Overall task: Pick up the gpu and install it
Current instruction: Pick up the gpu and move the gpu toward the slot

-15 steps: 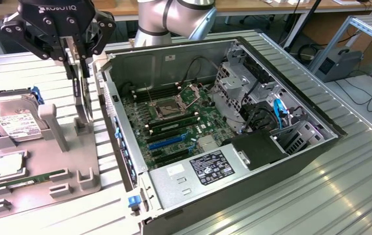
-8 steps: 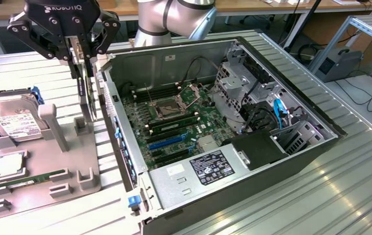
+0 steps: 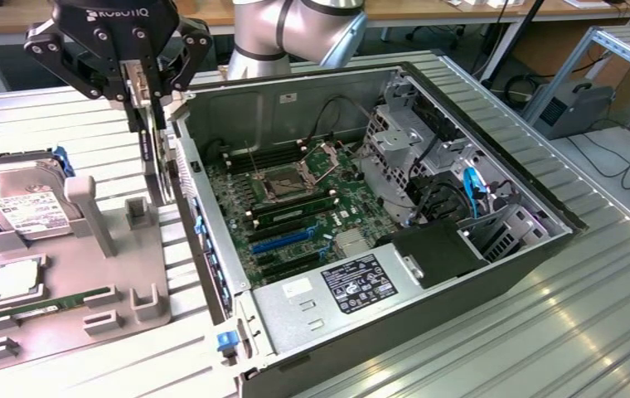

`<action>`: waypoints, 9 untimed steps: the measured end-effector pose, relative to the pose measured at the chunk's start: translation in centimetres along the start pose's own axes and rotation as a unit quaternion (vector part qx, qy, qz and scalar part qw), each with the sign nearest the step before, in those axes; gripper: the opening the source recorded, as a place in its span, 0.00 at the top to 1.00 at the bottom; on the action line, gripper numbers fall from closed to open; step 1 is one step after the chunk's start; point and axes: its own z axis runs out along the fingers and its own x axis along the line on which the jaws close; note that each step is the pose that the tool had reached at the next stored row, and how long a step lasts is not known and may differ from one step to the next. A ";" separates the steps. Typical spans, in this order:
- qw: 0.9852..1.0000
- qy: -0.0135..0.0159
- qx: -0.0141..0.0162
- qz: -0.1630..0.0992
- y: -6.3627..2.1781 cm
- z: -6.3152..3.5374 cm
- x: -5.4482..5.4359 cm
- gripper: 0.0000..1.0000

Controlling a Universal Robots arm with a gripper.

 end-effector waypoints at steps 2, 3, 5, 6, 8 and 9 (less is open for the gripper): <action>1.000 0.000 0.000 0.000 0.01 0.00 -0.1 0.73; 1.000 0.000 0.000 0.000 0.01 0.00 -0.1 0.73; 1.000 0.000 0.000 0.000 0.02 0.00 -0.2 0.73; 1.000 0.000 0.000 0.000 0.03 0.01 -0.3 0.73; 1.000 0.000 0.000 0.000 0.03 0.01 -0.4 0.73; 1.000 0.000 0.000 0.000 0.04 0.01 -0.5 0.73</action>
